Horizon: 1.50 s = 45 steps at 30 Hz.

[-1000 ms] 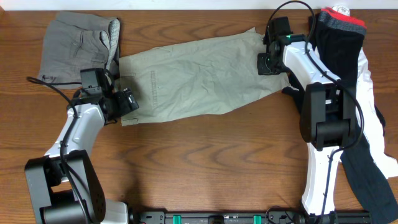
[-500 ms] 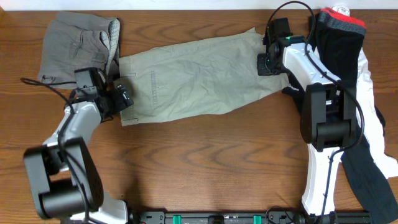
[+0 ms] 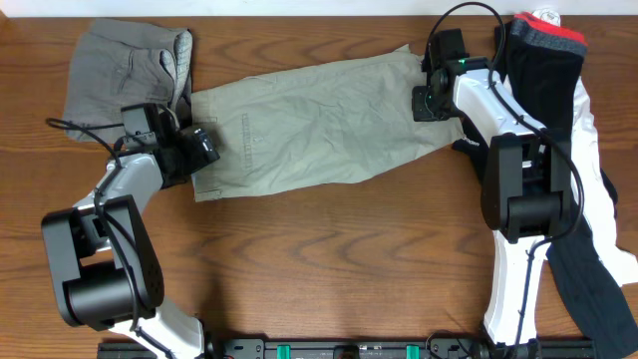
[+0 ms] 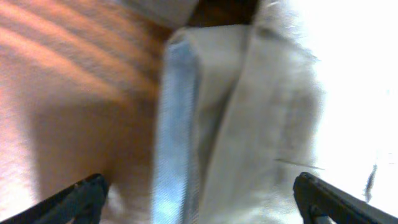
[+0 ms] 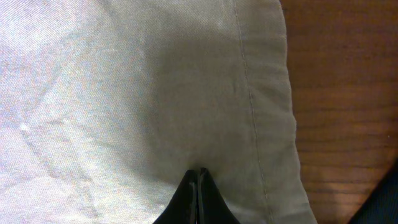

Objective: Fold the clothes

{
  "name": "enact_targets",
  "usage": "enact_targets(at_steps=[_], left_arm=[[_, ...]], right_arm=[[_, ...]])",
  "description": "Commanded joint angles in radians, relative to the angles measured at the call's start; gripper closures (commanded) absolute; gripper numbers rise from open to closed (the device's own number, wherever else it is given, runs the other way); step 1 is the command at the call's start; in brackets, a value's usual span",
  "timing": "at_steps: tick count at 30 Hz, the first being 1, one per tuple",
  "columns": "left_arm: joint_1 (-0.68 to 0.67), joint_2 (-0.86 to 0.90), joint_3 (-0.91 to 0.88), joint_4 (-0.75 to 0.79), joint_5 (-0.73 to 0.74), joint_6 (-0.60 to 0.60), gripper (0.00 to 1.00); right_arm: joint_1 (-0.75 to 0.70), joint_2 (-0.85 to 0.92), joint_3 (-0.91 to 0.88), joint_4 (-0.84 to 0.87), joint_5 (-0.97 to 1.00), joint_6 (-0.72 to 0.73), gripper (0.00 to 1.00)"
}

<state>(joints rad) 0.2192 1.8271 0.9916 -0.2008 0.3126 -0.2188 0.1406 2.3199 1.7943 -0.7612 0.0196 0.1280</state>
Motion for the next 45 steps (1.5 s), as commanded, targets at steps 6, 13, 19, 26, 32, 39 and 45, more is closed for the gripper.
enact_targets(at_steps=[6, 13, 19, 26, 32, 39, 45], left_arm=[[-0.037, 0.123, -0.03, -0.039, 0.208, -0.011, 0.38], [-0.014, 0.116, -0.03, -0.041, 0.208, -0.032, 0.94], [0.029, 0.008, -0.03, -0.1, 0.204, -0.037, 0.94], [0.06, -0.203, -0.03, -0.225, 0.148, -0.036, 0.94], [0.066, -0.353, -0.03, -0.343, 0.034, -0.013, 0.94], [0.093, -0.442, -0.003, -0.433, 0.034, -0.01, 0.94], [0.056, -0.449, 0.109, -0.501, 0.042, -0.011, 0.94]], right_arm=[[0.005, 0.022, -0.037, -0.013, -0.001, -0.002, 0.99], [0.005, 0.022, -0.037, -0.022, -0.002, -0.002, 0.99], [0.013, 0.022, -0.037, -0.016, -0.131, -0.002, 0.99], [0.064, 0.022, -0.037, -0.045, -0.156, -0.002, 0.99], [0.118, 0.022, -0.037, -0.089, -0.166, -0.001, 0.99], [0.149, 0.022, -0.037, -0.116, -0.23, 0.029, 0.99], [0.155, 0.022, -0.039, -0.118, -0.238, 0.051, 0.99]])
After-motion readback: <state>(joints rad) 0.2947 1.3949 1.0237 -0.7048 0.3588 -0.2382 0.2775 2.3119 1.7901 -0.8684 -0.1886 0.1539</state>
